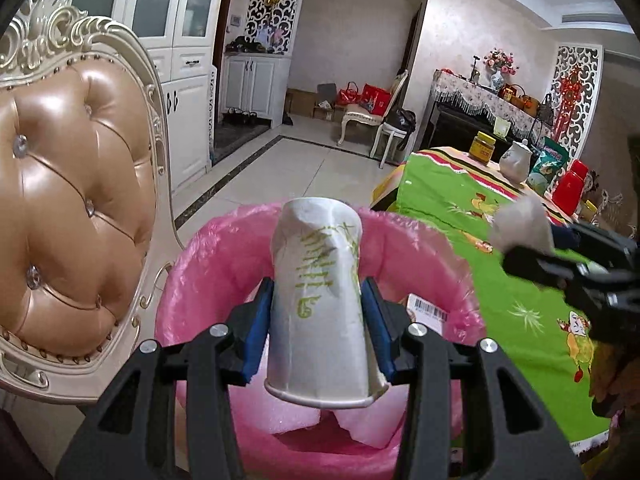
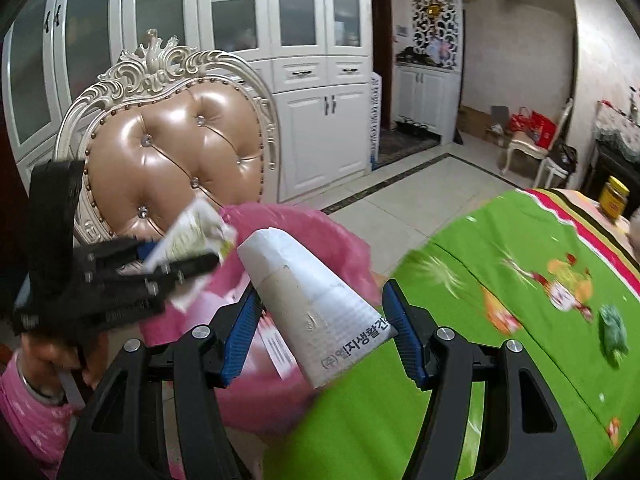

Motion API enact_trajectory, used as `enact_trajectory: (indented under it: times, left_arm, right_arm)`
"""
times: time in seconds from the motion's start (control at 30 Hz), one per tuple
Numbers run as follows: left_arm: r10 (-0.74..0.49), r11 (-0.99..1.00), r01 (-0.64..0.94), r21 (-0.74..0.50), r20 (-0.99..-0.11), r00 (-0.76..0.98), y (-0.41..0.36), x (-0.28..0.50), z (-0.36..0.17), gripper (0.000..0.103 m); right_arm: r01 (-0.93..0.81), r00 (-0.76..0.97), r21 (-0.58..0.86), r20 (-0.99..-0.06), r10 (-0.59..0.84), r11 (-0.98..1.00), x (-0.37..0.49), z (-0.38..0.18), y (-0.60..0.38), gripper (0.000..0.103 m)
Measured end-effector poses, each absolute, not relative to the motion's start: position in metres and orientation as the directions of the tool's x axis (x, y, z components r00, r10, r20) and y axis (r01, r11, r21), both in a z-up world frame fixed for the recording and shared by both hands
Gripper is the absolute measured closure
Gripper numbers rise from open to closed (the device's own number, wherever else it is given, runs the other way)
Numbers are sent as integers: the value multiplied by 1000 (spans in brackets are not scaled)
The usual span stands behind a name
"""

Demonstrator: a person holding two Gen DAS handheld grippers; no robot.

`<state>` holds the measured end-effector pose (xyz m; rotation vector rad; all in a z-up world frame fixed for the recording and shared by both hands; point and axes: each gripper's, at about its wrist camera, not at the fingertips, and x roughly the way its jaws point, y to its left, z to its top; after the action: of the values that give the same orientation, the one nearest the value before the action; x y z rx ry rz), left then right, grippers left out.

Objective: Collect trash
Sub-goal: 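Open both tools to drop the paper cups into the pink bin, then return both tools to the table and grasp the green striped cloth with the left tool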

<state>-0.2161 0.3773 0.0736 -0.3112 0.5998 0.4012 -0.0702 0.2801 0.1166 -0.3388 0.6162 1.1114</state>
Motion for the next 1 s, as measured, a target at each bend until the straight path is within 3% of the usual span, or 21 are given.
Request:
enact_trajectory:
  times: [0.37,0.4,0.5,0.7,1.0]
  left_arm:
    - [296,848,-503,-169,-636,712,394,-218,54,55]
    - [299,847,-505,-166,-637,711,396,-219,54,52]
    - [349,831,-539,-133,-631,693,396,-225,56,28]
    - [407,819,-566,-89,-604,685,392,-245,63,6]
    - [424,832,-552,-57,-576,698,361,-241,78,5]
  right_arm:
    - [-912,222,135,-631,744,387,-49,104,329,40]
    - [-912,213,147,-625,751,382,-48,104,332,36]
    - [-906,213,175,-598,772,385,-44,105,333,17]
    - [-893,226,195,-585,779,406,-38,110,315,17]
    - [-863,320,138,-595,737,486,-33,122,244,12]
